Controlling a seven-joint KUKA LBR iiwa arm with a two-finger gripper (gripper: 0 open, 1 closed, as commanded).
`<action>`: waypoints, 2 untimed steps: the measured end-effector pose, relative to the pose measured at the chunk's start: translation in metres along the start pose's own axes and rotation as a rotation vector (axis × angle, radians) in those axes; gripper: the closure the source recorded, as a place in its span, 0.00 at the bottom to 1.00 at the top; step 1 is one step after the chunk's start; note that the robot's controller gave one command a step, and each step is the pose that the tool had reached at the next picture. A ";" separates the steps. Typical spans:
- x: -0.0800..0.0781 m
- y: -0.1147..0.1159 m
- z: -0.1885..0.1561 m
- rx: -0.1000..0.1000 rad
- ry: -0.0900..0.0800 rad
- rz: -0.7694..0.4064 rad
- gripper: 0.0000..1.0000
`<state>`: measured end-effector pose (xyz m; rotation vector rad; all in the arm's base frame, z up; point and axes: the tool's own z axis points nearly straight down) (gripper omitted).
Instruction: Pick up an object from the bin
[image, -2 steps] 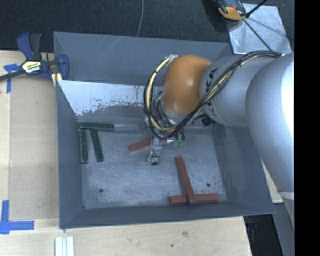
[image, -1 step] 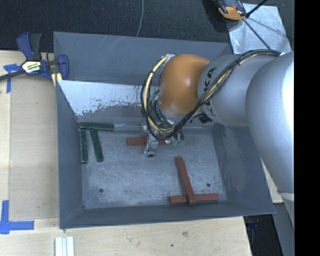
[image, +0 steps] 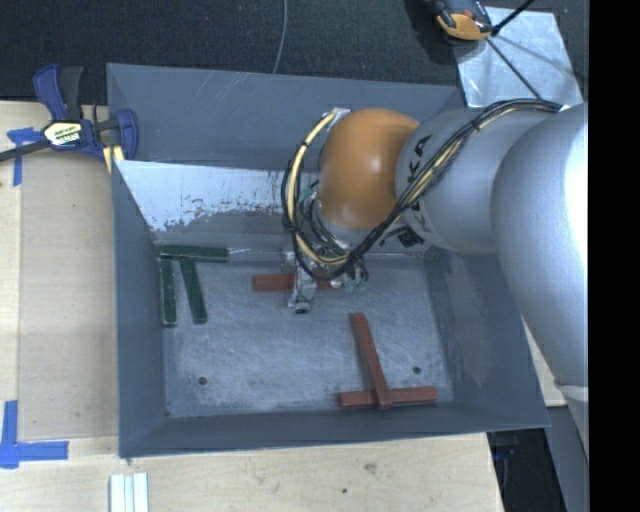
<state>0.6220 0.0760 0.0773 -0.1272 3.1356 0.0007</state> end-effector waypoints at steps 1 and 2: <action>0.001 0.000 -0.003 0.000 0.003 0.001 1.00; 0.001 0.000 -0.018 0.000 0.004 0.001 1.00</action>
Offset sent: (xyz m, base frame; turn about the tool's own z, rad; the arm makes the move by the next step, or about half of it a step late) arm 0.0000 0.0000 0.0227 0.0000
